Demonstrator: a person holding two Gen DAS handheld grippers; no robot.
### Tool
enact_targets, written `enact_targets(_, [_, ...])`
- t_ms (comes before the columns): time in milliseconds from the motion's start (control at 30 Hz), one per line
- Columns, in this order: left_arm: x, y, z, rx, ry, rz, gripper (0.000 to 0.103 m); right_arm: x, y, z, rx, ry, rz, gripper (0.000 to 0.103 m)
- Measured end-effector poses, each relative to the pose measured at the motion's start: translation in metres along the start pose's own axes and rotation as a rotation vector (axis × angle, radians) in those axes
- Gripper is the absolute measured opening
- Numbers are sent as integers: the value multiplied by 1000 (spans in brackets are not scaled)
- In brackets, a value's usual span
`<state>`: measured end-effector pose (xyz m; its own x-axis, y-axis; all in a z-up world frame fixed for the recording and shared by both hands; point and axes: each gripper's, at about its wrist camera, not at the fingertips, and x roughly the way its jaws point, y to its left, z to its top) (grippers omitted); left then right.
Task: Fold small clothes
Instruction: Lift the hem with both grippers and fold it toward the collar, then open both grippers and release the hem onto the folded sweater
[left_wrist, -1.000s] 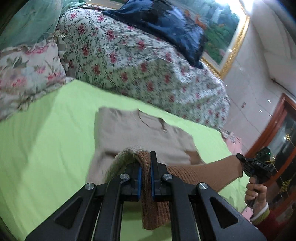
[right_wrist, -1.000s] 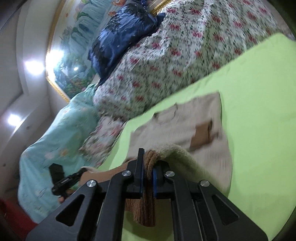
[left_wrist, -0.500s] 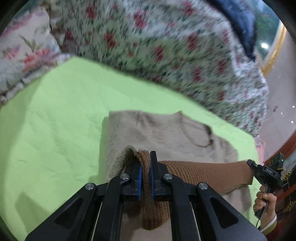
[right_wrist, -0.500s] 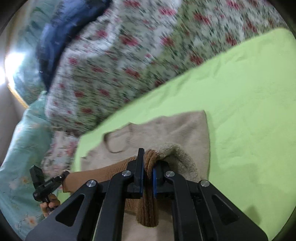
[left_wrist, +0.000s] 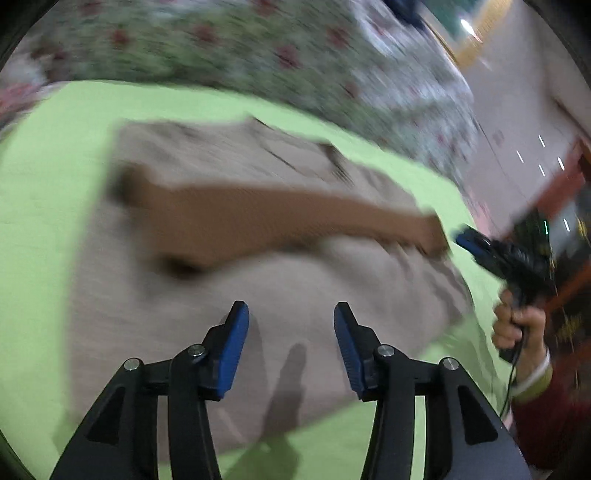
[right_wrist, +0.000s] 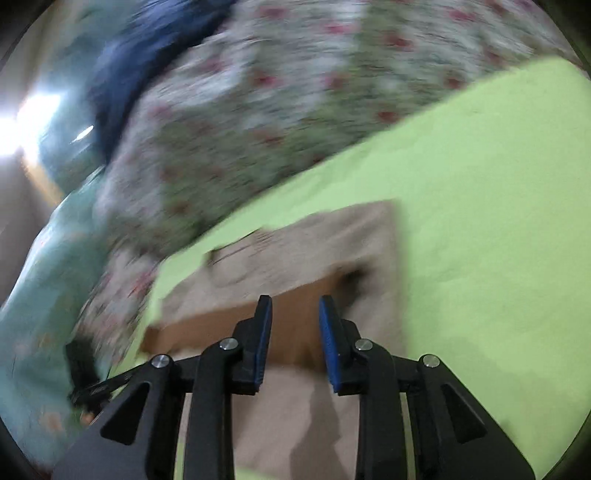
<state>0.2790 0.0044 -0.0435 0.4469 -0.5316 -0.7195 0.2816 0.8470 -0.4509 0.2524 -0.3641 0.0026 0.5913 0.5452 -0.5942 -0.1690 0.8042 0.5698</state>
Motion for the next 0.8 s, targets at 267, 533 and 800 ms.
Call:
enact_targets(267, [55, -11, 44, 48, 100, 0, 47, 109, 54, -16, -316, 405, -16, 28])
enact_targets(533, [39, 93, 107, -190, 48, 104, 3, 95, -38, 66, 2, 121, -276, 24])
enact_targets(800, [-18, 129, 66, -397, -104, 150, 16, 24, -48, 43, 157, -93, -272, 33])
